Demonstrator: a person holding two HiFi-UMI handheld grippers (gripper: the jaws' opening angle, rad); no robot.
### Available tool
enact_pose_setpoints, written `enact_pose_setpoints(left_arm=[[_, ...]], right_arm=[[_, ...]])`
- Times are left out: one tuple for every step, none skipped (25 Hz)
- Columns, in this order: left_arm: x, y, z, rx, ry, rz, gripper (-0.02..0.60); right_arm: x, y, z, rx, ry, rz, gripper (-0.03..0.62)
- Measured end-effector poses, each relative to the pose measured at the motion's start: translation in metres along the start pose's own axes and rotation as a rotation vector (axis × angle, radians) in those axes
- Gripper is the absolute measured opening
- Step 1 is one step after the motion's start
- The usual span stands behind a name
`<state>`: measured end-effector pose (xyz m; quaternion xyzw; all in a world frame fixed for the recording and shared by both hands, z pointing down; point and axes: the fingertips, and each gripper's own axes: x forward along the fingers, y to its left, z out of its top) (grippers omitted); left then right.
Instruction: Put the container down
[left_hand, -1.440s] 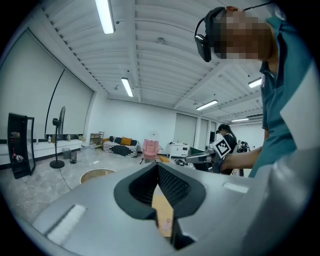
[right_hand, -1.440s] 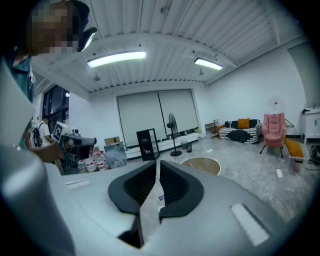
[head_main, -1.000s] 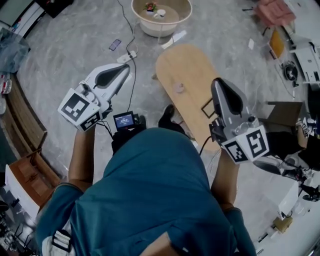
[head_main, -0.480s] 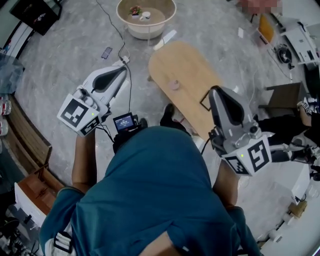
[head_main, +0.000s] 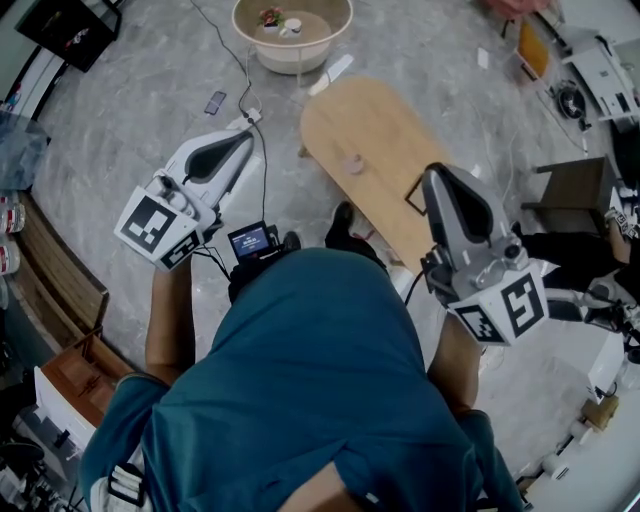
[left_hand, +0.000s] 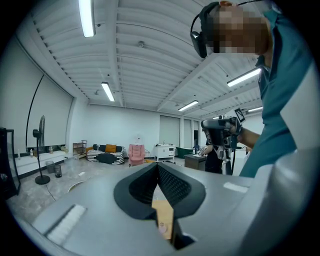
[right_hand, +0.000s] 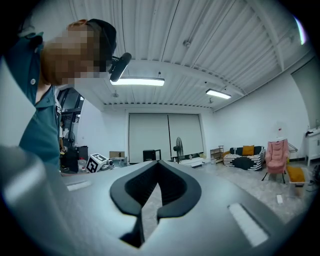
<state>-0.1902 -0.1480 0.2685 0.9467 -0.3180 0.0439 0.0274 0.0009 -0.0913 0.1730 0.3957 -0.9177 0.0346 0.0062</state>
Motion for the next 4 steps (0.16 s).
enact_pose_setpoints(left_arm=[[-0.0011,0.0008,-0.0004,-0.001,-0.002,0.0,-0.003],[-0.0024,0.0013,-0.0011,-0.001,-0.004,0.0,-0.003],[-0.0039,0.0018,-0.002,-0.001,-0.006,-0.001,-0.003],[-0.0055,0.0022,-0.0029,-0.001,-0.007,-0.002,-0.003]], right_arm=[[0.0011,0.001,-0.0007,0.001,0.001,0.001,0.008],[0.0021,0.0024,-0.0015,0.001,0.002,0.001,0.008],[0.0029,0.004,-0.0024,0.001,0.002,0.0,0.008],[0.0036,0.0057,-0.0033,0.001,0.003,0.0,0.008]])
